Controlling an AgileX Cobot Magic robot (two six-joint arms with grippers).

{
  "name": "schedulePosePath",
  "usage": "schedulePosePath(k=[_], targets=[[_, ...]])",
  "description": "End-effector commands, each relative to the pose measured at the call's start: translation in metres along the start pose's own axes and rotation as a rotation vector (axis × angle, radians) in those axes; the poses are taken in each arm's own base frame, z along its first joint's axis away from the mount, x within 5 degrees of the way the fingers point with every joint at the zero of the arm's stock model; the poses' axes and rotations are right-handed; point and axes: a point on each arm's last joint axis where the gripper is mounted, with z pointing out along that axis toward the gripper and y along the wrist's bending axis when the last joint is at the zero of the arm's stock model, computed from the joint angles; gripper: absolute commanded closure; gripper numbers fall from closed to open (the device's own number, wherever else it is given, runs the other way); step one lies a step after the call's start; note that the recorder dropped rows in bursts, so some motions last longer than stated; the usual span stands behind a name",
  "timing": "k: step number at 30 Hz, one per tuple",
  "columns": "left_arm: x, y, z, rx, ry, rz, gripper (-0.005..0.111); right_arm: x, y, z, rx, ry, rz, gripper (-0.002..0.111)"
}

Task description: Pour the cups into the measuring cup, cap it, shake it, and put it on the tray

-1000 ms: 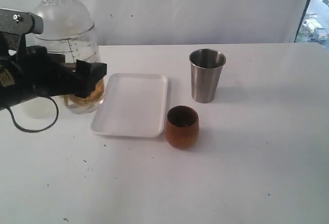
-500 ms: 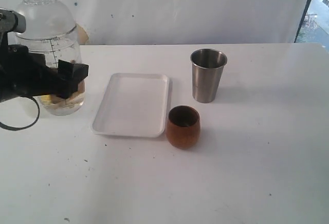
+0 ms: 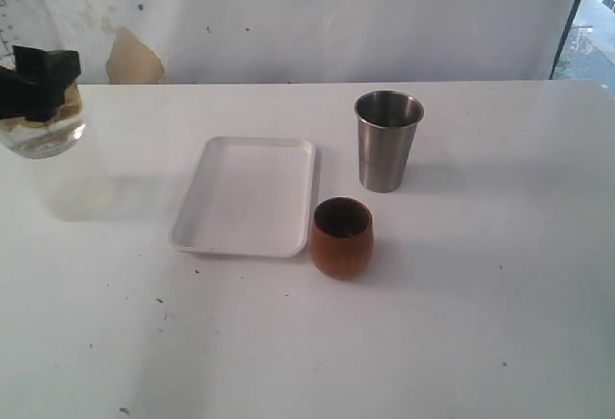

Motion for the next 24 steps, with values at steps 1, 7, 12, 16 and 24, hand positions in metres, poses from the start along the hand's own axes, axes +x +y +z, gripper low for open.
schedulePosePath(k=[1,7,12,16,24], targets=[[-0.016,0.025,-0.005,-0.114,-0.098,0.133,0.107,0.001,0.000,0.000,0.000,-0.002,0.004,0.108],[-0.019,0.073,-0.004,-0.301,-0.071,0.099,0.107,0.001,0.000,0.000,0.000,-0.002,0.004,0.108],[-0.019,0.105,0.004,-0.403,-0.025,0.145,0.107,0.001,0.000,0.000,0.000,-0.002,0.004,0.108],[-0.007,0.125,0.020,-0.443,0.063,0.303,0.107,0.001,0.000,0.000,0.000,-0.002,0.004,0.108],[0.029,0.148,0.059,-0.497,0.082,0.446,0.107,0.001,0.000,0.000,0.000,-0.002,0.004,0.108]])
